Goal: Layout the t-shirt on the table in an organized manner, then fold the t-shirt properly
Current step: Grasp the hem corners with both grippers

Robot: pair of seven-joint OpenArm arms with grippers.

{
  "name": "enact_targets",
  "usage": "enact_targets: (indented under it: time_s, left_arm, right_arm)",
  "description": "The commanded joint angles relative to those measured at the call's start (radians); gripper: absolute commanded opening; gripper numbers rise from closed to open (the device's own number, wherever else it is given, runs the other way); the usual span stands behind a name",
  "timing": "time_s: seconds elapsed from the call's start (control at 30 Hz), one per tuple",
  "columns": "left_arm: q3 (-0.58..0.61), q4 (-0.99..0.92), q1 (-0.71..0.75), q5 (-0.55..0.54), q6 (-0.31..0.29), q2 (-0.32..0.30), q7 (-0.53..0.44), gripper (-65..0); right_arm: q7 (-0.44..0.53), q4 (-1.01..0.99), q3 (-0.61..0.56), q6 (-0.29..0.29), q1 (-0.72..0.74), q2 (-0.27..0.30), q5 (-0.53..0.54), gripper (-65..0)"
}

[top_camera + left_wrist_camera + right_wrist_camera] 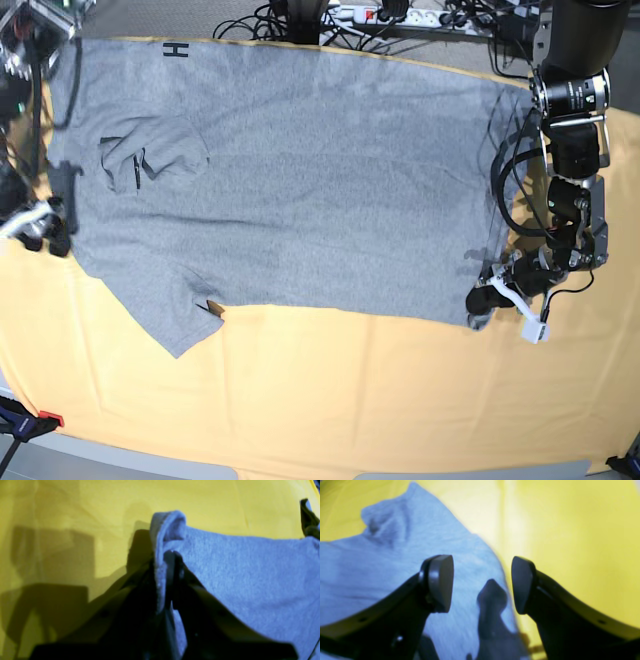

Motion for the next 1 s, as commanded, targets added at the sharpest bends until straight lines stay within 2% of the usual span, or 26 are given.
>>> enact_targets:
  time_s: [0.0,0.17,0.3,0.5,0.63,0.7,0.77,0.9,0.97]
  left_arm:
    - [-0.003,0.010,-0.022,0.015,0.006,-0.017,0.005,-65.0]
    - [-0.003,0.010,-0.022,0.015,0.006,-0.017,0.007,-65.0]
    - [-0.003,0.010,-0.022,0.014,0.001,-0.017,0.008,-65.0]
    - [-0.003,0.010,-0.021,0.014,-0.005,-0.017,0.011,-65.0]
    - [-0.003,0.010,-0.022,0.010,-0.005,-0.017,0.011,-65.0]
    - [-0.003,0.010,-0.022,0.010,-0.005,-0.017,0.010,-65.0]
    - [-0.003,0.010,-0.022,0.002,-0.005,-0.017,0.011,-65.0]
    - [-0.003,0.010,-0.022,-0.013,-0.006,-0.017,0.011,-65.0]
    - [-0.003,0.010,-0.023,-0.012,-0.005,-0.017,0.010,-65.0]
  right_arm:
    - [0.026,-0.049,-0.007,0.014,0.061,0.026,0.022,-25.8]
    - [0.025,-0.382,-0.024,0.048,0.252,0.032,0.022,-25.7]
    - [-0.016,-0.540,-0.024,0.058,0.321,0.043,0.023,-25.7]
    - [-0.072,-0.563,-0.024,0.058,0.281,0.043,0.077,-25.8]
    - [-0.171,-0.562,-0.030,0.058,0.256,0.043,0.141,-25.8]
    - [-0.158,-0.558,-0.040,0.058,0.248,0.043,0.140,-26.8]
    - [-0.131,-0.558,-0.043,0.058,0.249,0.043,0.127,-34.7]
    - [-0.075,-0.558,-0.043,0.058,0.254,0.043,0.121,-64.5]
    - [-0.017,-0.558,-0.043,0.058,0.260,0.043,0.069,-65.0]
